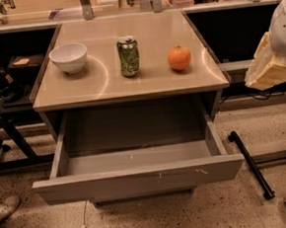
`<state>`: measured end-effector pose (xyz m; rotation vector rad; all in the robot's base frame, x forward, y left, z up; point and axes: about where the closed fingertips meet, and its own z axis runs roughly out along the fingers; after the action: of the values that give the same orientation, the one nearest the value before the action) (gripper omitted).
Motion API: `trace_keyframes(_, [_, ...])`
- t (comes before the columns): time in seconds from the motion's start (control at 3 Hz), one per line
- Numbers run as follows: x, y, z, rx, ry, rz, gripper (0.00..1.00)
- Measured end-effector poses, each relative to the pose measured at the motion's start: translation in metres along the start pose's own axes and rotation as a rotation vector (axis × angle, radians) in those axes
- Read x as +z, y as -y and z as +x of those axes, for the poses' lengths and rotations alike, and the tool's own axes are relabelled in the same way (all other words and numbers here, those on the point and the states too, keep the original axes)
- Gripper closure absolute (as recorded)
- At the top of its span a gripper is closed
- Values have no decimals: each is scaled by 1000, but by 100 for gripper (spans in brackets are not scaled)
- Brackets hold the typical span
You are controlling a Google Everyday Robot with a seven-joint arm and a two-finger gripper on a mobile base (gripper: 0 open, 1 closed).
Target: Close top drawer
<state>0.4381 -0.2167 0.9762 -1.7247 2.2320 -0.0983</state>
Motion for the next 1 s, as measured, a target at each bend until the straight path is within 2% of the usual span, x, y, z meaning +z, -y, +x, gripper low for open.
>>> trace_keyframes(0.33, [5, -10, 4, 37, -42, 13, 100])
trace_keyframes(0.67, [21, -26, 10, 97, -78, 5, 100])
trace_keyframes(1.0, [72, -53, 27, 175, -117, -80, 100])
